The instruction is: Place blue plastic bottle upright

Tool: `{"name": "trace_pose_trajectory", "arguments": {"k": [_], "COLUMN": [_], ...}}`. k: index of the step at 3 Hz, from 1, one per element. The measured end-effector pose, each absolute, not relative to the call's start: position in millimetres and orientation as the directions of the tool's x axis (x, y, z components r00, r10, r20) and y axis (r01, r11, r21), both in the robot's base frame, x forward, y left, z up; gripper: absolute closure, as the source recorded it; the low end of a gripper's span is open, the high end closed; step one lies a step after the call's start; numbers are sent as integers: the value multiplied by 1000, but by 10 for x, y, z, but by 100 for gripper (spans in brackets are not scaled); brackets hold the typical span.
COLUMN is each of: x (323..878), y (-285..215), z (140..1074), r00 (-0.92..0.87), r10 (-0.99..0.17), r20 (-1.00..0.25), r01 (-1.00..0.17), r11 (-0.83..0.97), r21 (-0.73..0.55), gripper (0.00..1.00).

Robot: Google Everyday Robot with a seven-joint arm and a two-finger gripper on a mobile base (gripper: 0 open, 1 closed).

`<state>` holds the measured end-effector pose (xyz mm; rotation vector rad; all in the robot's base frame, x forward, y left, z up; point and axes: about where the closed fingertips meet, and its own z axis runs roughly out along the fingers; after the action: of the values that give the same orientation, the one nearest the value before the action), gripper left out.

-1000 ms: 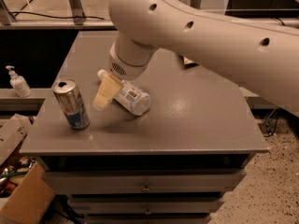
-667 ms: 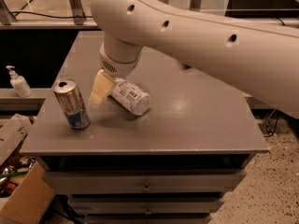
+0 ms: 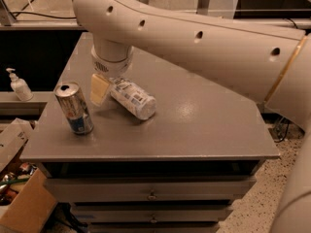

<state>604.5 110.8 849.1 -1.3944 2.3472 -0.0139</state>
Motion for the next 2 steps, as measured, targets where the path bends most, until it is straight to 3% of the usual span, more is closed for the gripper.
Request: {"name": "trace_pose_trajectory", "arguments": {"k": [2], "x": [6111], "y": [1106], "z": [8761], "r00": [-407], "r10": [-815], "r20": [-412], "r01": [-837], "r11": [514], "r21": [-190], "gripper": [64]}}
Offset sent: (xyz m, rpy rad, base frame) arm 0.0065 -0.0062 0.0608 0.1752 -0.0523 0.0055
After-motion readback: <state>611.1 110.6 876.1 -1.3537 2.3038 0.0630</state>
